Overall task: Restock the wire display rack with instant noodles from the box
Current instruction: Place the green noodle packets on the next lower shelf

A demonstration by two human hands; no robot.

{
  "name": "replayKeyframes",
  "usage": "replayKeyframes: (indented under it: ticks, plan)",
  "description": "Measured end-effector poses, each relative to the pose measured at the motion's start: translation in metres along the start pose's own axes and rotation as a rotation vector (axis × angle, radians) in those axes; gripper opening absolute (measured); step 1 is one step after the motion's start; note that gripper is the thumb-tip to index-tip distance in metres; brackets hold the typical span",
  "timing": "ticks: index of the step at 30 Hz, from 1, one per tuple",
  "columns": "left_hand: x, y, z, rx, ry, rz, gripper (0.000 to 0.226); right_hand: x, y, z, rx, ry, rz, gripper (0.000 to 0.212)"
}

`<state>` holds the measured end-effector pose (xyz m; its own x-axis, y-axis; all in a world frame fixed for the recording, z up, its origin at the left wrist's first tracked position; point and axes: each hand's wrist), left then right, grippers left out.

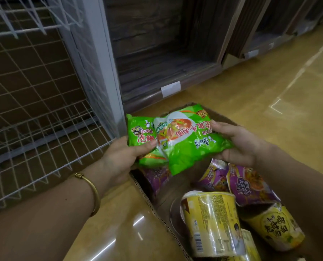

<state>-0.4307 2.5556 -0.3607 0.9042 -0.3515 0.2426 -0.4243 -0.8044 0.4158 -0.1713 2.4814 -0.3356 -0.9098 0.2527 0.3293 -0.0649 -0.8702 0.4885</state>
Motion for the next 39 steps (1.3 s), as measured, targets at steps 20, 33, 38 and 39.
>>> replayKeyframes:
  ticks: [20, 33, 38, 39]
  plan:
    - [-0.007, -0.001, 0.000, 0.009, 0.134, 0.081, 0.041, 0.010, -0.018, -0.033, -0.170, -0.367, -0.248, 0.064]
    - [-0.007, 0.001, 0.000, 0.015, 0.085, 0.059, 0.044, -0.008, -0.004, -0.026, -0.009, -0.026, 0.032, 0.076]
    - [-0.006, -0.001, 0.000, 0.008, 0.089, 0.041, 0.050, -0.016, 0.001, -0.010, 0.011, -0.001, 0.025, 0.065]
    - [-0.006, -0.001, 0.000, 0.009, 0.097, 0.044, 0.049, -0.018, 0.000, -0.010, 0.022, -0.005, 0.026, 0.072]
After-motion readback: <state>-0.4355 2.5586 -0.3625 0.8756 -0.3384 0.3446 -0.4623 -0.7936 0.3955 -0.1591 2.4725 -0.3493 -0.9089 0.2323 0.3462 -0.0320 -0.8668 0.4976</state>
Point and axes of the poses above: each hand's wrist, its own y-axis away from the middle knuckle, its own x-axis out of the palm, z = x × y, and after that the axes turned 1 degree about x, right-handed
